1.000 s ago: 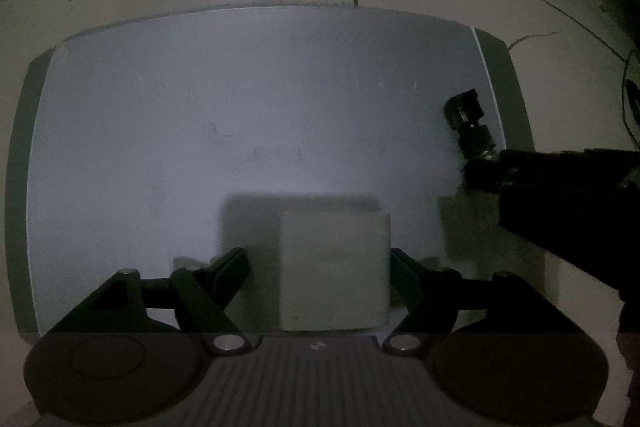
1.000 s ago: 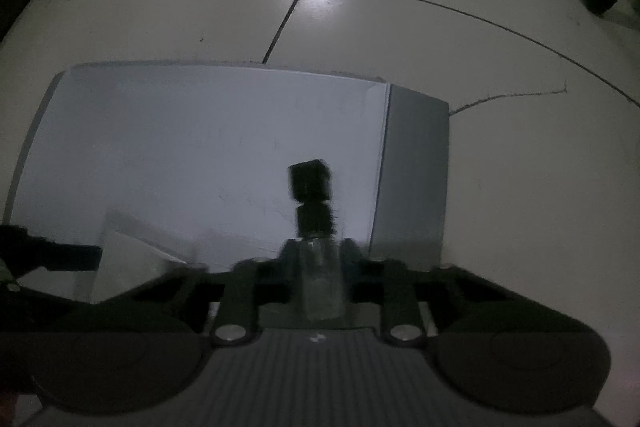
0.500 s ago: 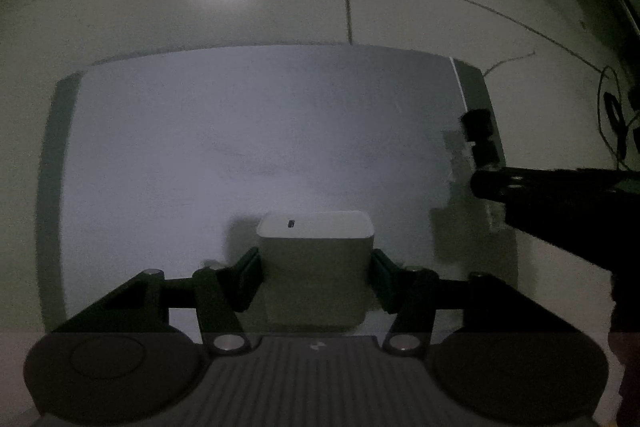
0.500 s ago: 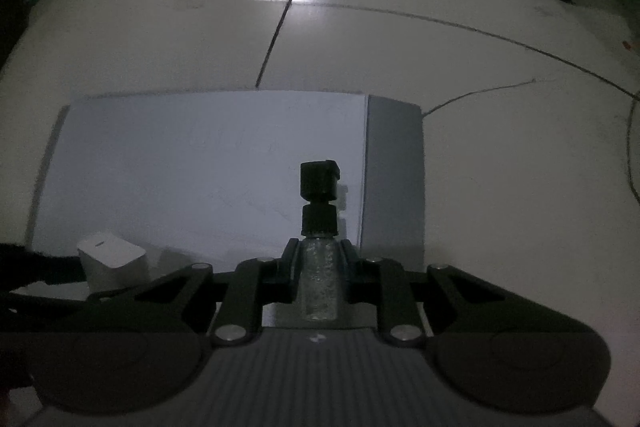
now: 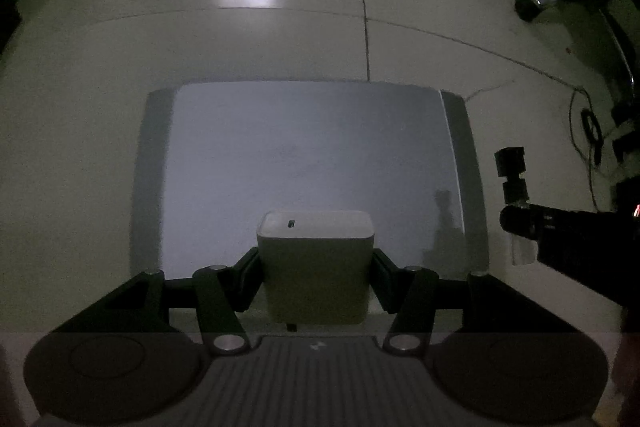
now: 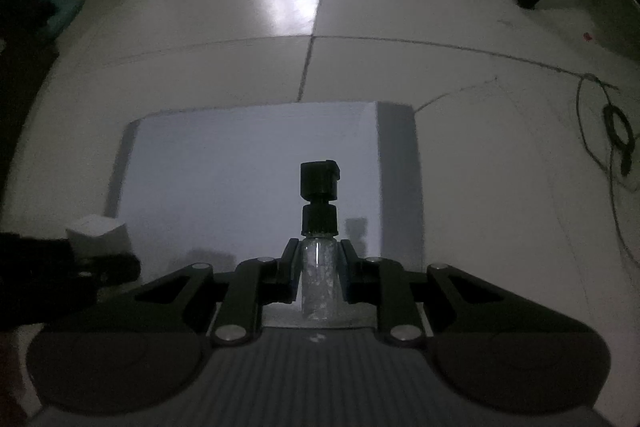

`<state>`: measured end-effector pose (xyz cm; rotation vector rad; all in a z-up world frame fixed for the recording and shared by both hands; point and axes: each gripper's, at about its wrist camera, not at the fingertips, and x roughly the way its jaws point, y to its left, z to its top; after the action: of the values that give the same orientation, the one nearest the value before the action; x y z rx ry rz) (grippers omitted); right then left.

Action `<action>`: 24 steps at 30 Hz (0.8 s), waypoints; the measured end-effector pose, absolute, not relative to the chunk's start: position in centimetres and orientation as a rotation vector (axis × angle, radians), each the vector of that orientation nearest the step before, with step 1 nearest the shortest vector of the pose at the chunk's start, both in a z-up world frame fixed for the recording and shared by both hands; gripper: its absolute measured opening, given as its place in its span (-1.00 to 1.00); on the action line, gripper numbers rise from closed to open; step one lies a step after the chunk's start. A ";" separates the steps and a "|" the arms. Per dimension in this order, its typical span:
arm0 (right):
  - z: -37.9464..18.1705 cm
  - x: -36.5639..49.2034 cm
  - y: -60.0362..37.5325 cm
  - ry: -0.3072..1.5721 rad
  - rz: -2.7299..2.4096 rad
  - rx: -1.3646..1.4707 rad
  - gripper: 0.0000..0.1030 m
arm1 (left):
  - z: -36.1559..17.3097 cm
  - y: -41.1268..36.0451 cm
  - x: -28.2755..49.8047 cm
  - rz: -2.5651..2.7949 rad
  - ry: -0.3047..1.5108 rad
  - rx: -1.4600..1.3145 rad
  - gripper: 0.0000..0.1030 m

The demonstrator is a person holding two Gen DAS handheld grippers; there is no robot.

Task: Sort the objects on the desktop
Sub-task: 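Lift the white cube and clear vial and lower them into the box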

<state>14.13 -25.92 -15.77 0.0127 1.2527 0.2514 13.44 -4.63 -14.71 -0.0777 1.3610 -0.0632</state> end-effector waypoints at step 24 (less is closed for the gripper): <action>-14.5 -5.5 -23.8 1.364 0.115 0.125 -0.59 | -14.3 -1.3 -6.4 0.123 1.377 -0.128 0.00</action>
<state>-5.55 -23.77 -14.50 0.1254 1.3644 0.1154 -6.35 -1.26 -14.33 -0.1279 1.3772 0.1234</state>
